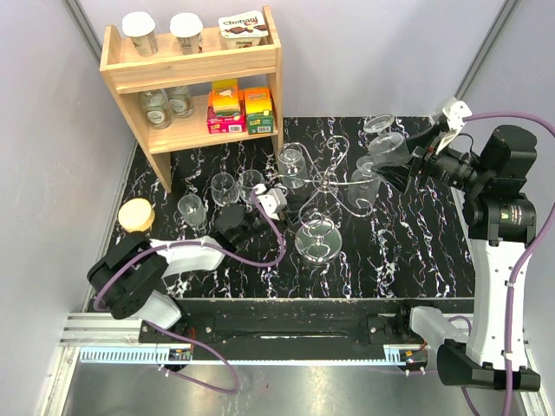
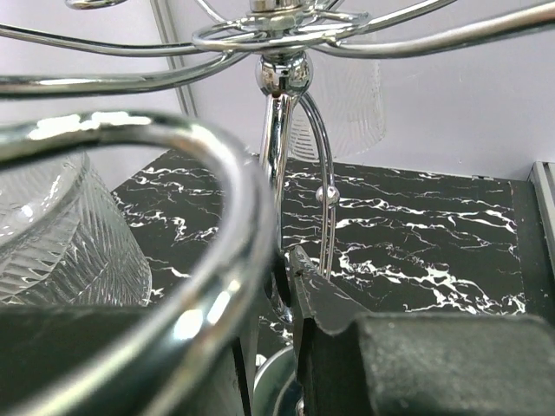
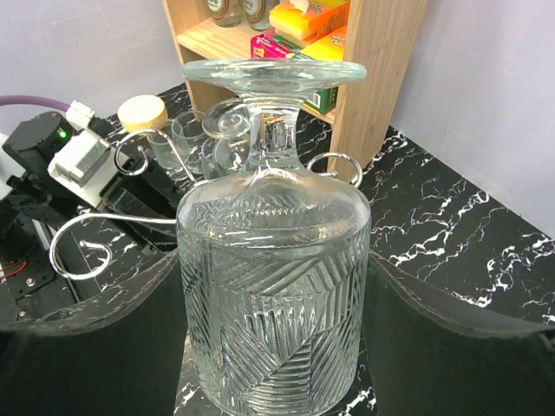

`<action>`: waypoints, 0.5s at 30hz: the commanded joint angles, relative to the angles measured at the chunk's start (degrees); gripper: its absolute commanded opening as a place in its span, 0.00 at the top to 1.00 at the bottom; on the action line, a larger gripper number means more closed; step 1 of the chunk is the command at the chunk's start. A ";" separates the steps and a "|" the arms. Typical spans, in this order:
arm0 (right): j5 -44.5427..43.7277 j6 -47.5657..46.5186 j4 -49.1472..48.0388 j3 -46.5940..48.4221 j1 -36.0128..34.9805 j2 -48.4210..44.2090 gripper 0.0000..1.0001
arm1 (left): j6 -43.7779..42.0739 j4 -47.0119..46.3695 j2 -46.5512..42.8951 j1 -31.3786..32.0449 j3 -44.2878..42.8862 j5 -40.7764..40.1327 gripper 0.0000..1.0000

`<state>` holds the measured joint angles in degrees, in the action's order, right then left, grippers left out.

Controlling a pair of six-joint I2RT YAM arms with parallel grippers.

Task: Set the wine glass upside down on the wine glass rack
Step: Adjust the wine rack at the center of the board.

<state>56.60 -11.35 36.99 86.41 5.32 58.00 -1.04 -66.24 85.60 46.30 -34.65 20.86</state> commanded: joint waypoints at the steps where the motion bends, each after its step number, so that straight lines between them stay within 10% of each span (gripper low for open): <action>1: -0.78 -1.21 -5.97 -0.28 0.30 -1.48 1.00 | -3.18 1.45 -4.21 -2.79 0.82 0.32 1.00; 15: -3.69 -2.27 -7.37 -0.80 0.30 -0.34 1.00 | -4.41 18.33 -9.14 -6.49 -5.07 7.61 1.00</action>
<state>53.78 -12.49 35.14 85.54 5.32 58.35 -1.72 -50.04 79.20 42.15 -37.26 27.38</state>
